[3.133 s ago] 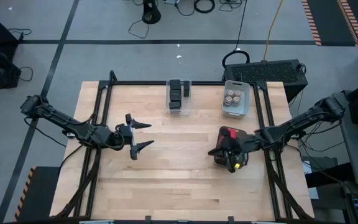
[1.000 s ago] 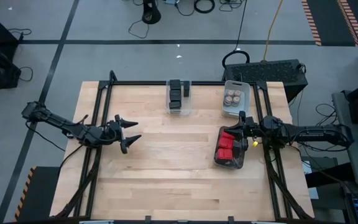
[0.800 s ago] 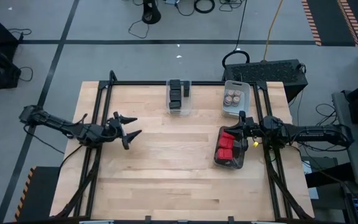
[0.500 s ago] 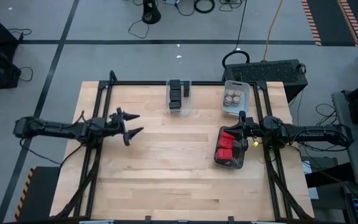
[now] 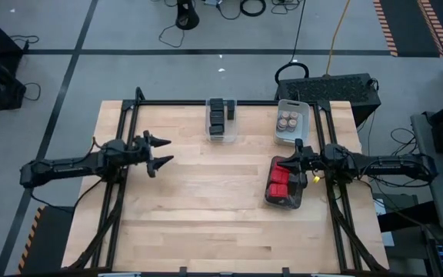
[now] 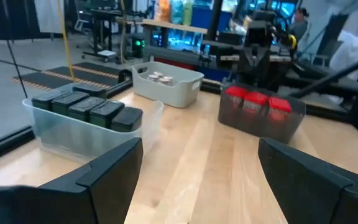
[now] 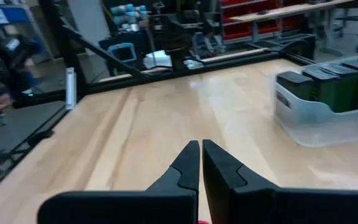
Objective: Sort spices by type
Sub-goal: Return to Home Position
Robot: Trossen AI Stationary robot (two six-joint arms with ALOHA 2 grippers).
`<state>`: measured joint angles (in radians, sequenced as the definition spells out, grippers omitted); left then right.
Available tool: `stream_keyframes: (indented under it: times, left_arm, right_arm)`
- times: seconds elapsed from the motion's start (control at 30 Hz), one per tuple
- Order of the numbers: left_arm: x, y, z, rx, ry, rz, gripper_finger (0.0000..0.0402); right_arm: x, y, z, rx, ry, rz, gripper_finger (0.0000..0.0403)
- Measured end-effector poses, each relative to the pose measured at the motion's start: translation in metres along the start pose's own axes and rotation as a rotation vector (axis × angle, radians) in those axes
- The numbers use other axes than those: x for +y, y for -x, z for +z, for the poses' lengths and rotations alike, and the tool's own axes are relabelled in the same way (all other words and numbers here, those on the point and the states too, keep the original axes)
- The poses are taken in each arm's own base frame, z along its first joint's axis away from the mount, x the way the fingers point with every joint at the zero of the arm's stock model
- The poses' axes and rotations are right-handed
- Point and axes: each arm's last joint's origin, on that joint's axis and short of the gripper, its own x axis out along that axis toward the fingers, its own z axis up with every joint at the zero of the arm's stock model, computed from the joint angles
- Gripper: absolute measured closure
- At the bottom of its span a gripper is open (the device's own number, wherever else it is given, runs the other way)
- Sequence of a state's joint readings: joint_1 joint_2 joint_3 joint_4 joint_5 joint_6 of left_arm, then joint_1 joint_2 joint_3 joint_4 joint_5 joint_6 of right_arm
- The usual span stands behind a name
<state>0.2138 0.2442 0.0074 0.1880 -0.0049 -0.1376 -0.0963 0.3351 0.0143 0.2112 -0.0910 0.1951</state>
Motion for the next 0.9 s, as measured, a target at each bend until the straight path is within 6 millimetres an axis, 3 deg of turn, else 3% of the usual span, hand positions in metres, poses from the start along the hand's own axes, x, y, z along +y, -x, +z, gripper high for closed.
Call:
stream_keyframes:
  times: [0.23, 0.4, 0.9]
  left_arm:
    - [0.002, 0.004, 0.003, -0.04, -0.016, 0.046, 0.0075]
    - [0.006, 0.004, -0.008, 0.064, 0.007, 0.14, 0.0075]
    - [0.006, 0.004, -0.009, 0.072, 0.006, 0.139, 0.0075]
  right_arm:
    - [-0.001, 0.0, 0.0, -0.005, 0.022, -0.017, 0.0403]
    - [-0.001, 0.0, -0.001, 0.009, -0.05, -0.039, 0.0403]
    - [-0.001, 0.0, -0.001, 0.007, -0.053, -0.04, 0.0403]
